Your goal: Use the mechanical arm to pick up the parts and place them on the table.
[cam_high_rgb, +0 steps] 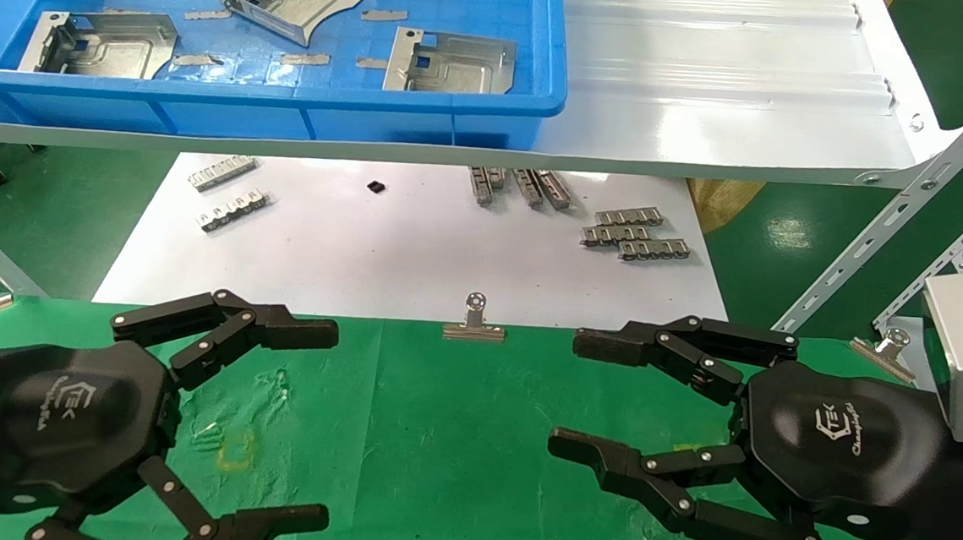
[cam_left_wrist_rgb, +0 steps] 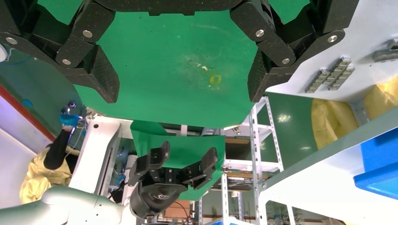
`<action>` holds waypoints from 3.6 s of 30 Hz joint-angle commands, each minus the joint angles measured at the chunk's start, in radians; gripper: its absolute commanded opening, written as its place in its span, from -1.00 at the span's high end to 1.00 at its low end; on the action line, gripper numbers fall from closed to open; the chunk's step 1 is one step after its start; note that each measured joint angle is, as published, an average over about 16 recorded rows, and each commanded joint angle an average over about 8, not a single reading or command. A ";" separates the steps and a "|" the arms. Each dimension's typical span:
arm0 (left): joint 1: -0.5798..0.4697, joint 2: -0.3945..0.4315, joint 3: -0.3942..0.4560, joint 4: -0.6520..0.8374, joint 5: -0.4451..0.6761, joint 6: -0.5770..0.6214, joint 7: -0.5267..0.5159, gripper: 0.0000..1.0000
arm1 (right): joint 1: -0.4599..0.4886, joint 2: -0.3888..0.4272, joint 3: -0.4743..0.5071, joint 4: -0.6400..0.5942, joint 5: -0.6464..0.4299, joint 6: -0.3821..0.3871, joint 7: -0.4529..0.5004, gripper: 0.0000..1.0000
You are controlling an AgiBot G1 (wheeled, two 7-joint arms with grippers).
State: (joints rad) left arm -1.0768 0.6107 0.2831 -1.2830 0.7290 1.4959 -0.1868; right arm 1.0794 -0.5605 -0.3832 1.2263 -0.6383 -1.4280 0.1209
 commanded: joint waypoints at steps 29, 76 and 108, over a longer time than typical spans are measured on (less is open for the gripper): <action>-0.025 0.010 -0.006 0.001 -0.002 -0.001 0.011 -1.00 | 0.000 0.000 0.000 0.000 0.000 0.000 0.000 1.00; -0.998 0.601 0.293 1.259 0.677 -0.678 0.120 1.00 | 0.000 0.000 0.000 0.000 0.000 0.000 0.000 -1.00; -1.018 0.579 0.286 1.276 0.667 -0.696 0.133 1.00 | 0.000 0.000 0.000 0.000 0.000 0.000 0.000 -1.00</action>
State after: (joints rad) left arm -2.0999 1.1826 0.5666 -0.0128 1.3920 0.8247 -0.0495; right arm 1.0795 -0.5605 -0.3833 1.2262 -0.6383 -1.4280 0.1209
